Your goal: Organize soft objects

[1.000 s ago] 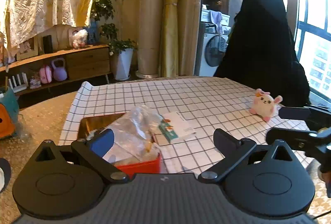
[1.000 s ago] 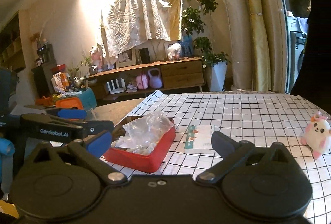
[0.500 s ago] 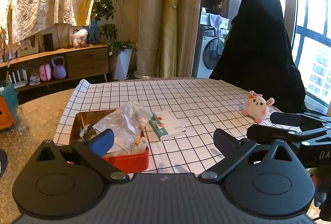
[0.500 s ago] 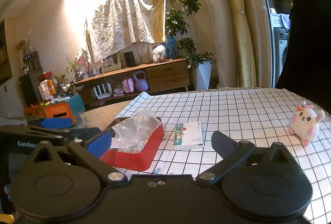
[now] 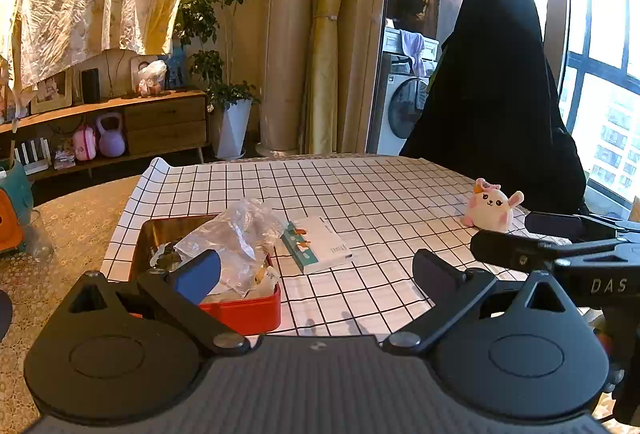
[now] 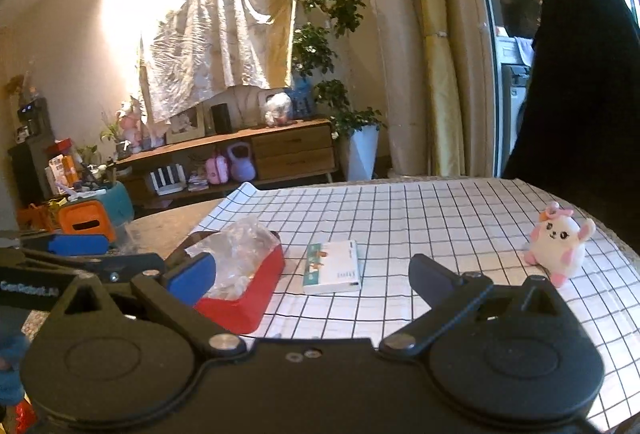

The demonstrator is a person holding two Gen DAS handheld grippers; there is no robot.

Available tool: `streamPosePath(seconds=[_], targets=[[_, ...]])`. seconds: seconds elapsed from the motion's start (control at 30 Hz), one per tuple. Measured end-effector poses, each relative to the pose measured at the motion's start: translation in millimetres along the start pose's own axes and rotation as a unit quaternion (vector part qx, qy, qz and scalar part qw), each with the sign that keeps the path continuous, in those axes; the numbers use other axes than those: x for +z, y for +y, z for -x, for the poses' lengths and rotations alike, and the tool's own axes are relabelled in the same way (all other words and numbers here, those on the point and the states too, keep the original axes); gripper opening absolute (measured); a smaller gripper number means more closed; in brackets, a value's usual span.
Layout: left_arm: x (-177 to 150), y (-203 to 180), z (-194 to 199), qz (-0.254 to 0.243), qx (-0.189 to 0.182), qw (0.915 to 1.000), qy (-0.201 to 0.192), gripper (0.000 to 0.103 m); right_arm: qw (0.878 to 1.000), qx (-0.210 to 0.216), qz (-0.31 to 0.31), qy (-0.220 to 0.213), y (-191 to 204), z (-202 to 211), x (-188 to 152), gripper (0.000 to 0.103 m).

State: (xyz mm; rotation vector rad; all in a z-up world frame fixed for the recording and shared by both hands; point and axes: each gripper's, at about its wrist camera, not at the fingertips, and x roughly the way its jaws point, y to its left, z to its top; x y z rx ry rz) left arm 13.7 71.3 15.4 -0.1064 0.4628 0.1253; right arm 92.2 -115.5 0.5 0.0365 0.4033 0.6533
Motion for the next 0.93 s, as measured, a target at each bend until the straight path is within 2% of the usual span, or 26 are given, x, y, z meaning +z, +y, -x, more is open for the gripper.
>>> streamPosePath(seconds=[0.53,0.93], targets=[[-2.3,-5.3,-2.8,0.000,-0.006,1.0000,-0.002,0.103,1.000,-0.013,0.012,-0.001,-0.3,3.1,-4.4,0.103],[-5.6,-7.5,-0.2,0.005,-0.025,0.9997,-0.002,0.103,1.000,-0.022,0.008,0.003,-2.6,5.3,-9.3,0.103]])
